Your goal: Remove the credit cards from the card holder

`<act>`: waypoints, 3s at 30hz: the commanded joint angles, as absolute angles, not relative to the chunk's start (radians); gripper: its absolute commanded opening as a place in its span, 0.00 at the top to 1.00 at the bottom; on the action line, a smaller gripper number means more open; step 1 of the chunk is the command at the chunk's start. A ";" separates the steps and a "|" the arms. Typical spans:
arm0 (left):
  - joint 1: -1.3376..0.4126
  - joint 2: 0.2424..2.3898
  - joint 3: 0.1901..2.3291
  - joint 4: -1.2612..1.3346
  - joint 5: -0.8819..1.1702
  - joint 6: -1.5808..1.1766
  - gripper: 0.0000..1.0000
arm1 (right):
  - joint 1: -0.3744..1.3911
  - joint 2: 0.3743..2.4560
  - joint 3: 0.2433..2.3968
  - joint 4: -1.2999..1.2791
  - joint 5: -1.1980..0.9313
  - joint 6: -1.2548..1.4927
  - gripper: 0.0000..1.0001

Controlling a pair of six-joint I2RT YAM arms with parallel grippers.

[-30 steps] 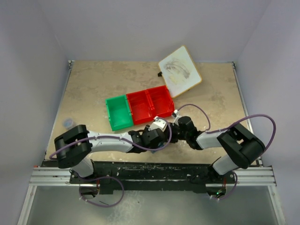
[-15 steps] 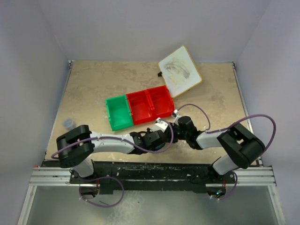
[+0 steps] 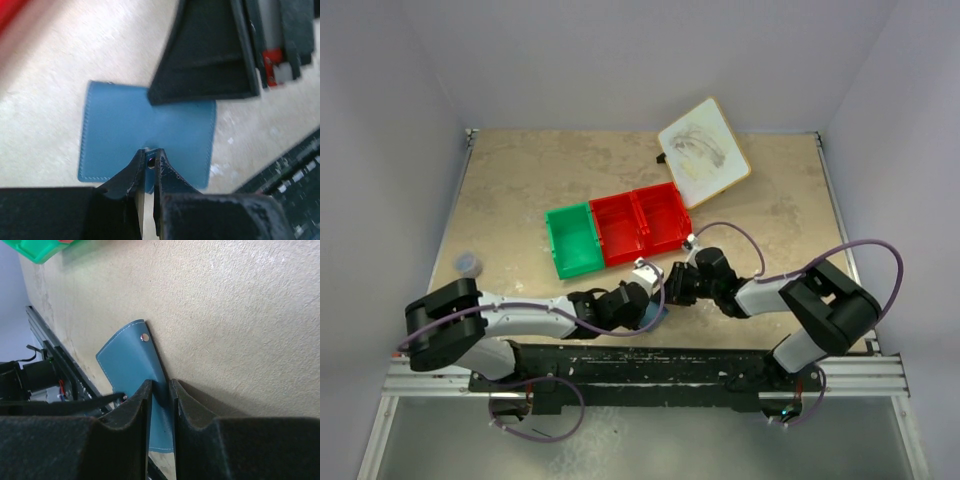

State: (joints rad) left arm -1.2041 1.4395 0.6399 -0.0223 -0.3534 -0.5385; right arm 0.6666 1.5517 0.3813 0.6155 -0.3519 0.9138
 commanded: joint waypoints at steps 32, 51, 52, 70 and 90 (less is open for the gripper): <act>-1.212 1.077 0.430 -0.156 -0.680 -0.993 0.49 | 0.670 1.240 0.548 0.200 -0.222 0.641 0.58; -1.220 1.302 0.747 -0.519 -0.664 -1.404 0.36 | 0.773 1.299 0.465 0.307 -0.050 0.871 0.65; -1.220 1.330 0.764 -0.524 -0.663 -1.403 0.35 | 0.773 1.273 0.451 0.295 -0.029 0.881 0.65; -1.220 1.529 0.850 -0.598 -0.598 -1.435 0.61 | 0.773 1.011 0.323 0.213 0.070 0.949 0.60; -1.220 1.304 0.602 -0.478 -0.519 -1.455 0.82 | 0.773 1.210 0.430 0.258 0.002 0.878 0.60</act>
State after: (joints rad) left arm -1.2140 1.3441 0.6346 -0.5423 -0.5457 -1.4410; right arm 0.7685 1.2003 0.3889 0.2310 0.0139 0.9001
